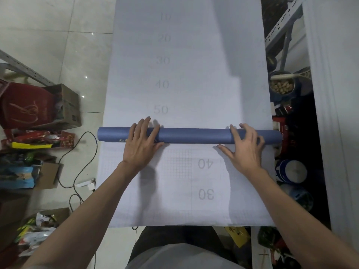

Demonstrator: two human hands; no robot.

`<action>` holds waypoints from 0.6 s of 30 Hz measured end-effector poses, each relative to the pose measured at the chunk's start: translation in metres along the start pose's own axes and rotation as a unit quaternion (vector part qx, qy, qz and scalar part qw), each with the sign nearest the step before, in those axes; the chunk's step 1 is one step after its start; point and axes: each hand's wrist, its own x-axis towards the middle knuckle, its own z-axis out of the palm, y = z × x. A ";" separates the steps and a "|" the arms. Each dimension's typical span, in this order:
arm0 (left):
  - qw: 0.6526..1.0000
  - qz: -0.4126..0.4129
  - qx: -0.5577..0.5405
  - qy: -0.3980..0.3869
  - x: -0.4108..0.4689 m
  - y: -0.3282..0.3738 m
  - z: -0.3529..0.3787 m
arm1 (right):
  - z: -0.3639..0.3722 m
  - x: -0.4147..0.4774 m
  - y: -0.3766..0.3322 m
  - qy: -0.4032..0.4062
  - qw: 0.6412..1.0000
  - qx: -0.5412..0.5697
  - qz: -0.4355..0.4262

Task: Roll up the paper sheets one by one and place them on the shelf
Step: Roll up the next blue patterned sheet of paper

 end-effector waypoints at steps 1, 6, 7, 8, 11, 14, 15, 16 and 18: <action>1.000 0.001 0.011 -0.002 0.001 -0.001 0.001 | 0.000 0.002 0.000 -0.005 1.000 -0.010 0.001; 1.000 0.006 0.009 0.026 0.015 -0.010 0.004 | 0.001 0.015 0.004 -0.005 1.000 -0.012 0.018; 1.000 0.012 0.002 0.024 0.015 -0.011 0.004 | 0.001 0.014 0.006 -0.001 1.000 -0.001 0.022; 1.000 0.019 -0.004 0.023 0.014 -0.011 0.004 | 0.000 0.012 0.007 0.004 1.000 0.003 0.021; 1.000 0.017 -0.011 0.012 0.006 -0.009 0.010 | 0.000 0.004 0.004 0.017 1.000 -0.016 0.016; 1.000 -0.006 0.004 0.000 0.004 -0.005 0.012 | 0.001 0.003 -0.002 0.014 1.000 -0.011 0.014; 1.000 -0.006 0.006 -0.001 0.007 -0.005 0.011 | 0.001 0.005 -0.003 0.010 1.000 -0.007 0.017; 1.000 -0.007 0.006 0.003 0.012 -0.005 0.010 | 0.001 0.008 -0.003 0.011 1.000 -0.007 0.018; 1.000 -0.006 0.011 0.015 0.020 -0.009 0.008 | -0.001 0.013 0.000 0.018 1.000 -0.021 0.013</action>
